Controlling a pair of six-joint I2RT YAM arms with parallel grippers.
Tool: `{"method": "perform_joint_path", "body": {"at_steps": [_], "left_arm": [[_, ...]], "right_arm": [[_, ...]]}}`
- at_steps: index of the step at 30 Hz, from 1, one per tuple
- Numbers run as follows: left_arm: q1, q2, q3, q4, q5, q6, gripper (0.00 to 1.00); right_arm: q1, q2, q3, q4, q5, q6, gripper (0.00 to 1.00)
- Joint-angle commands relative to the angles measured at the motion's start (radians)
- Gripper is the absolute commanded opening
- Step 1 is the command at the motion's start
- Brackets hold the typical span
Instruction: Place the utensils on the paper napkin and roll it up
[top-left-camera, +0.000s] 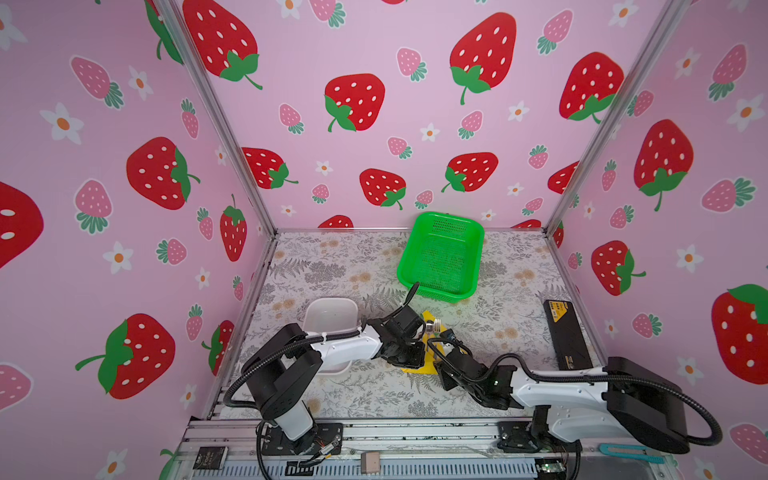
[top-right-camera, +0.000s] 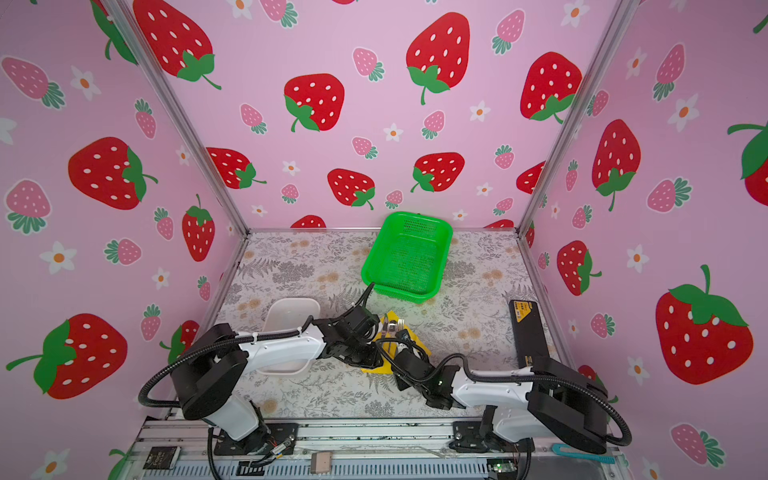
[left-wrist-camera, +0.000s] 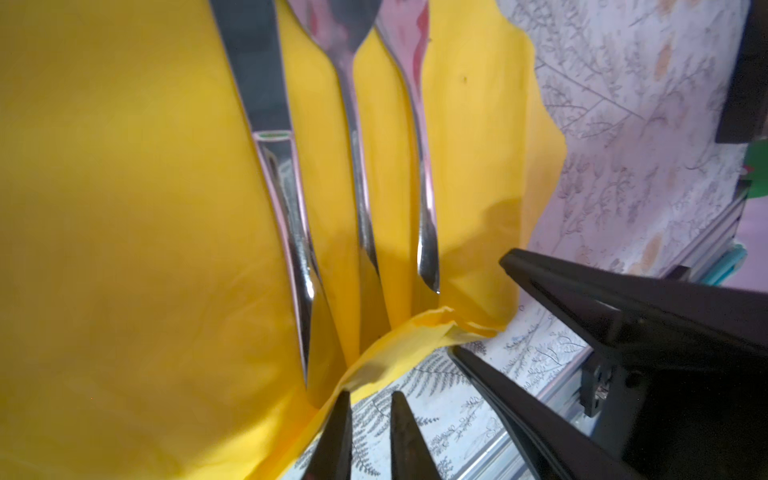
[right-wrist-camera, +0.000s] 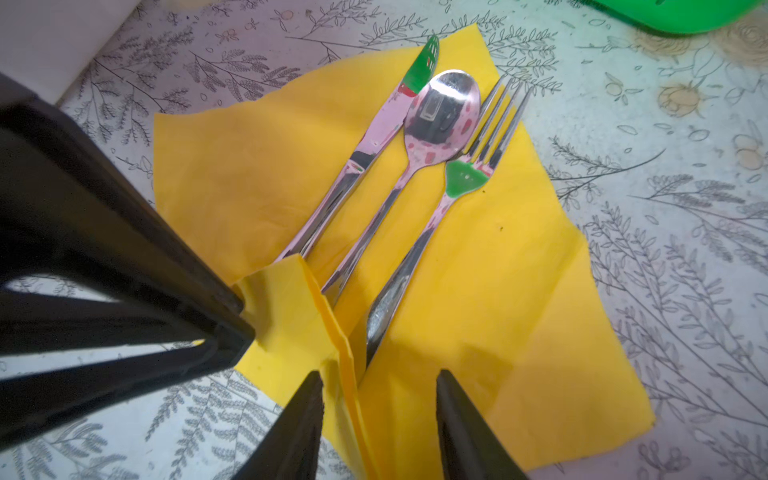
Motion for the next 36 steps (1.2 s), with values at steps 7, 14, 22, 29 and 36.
{"method": "perform_joint_path", "body": {"at_steps": [7, 14, 22, 29, 36], "left_arm": [[-0.001, 0.022, 0.047, -0.047, -0.045, -0.007, 0.19], [0.000, 0.023, 0.047, -0.045, -0.035, -0.002, 0.20], [-0.002, 0.027, 0.062, -0.066, -0.035, 0.003, 0.20], [-0.002, 0.042, 0.079, -0.092, -0.034, 0.014, 0.20], [-0.002, 0.047, 0.081, -0.102, -0.040, 0.018, 0.20]], "right_arm": [[-0.024, -0.182, -0.020, -0.041, -0.158, 0.206, 0.42], [-0.040, -0.195, -0.039, 0.005, -0.241, 0.284, 0.16], [-0.074, -0.102, -0.017, -0.004, -0.295, 0.320, 0.11], [-0.080, -0.037, -0.017, -0.066, -0.232, 0.368, 0.11], [-0.080, 0.012, -0.016, -0.094, -0.243, 0.399, 0.12]]}}
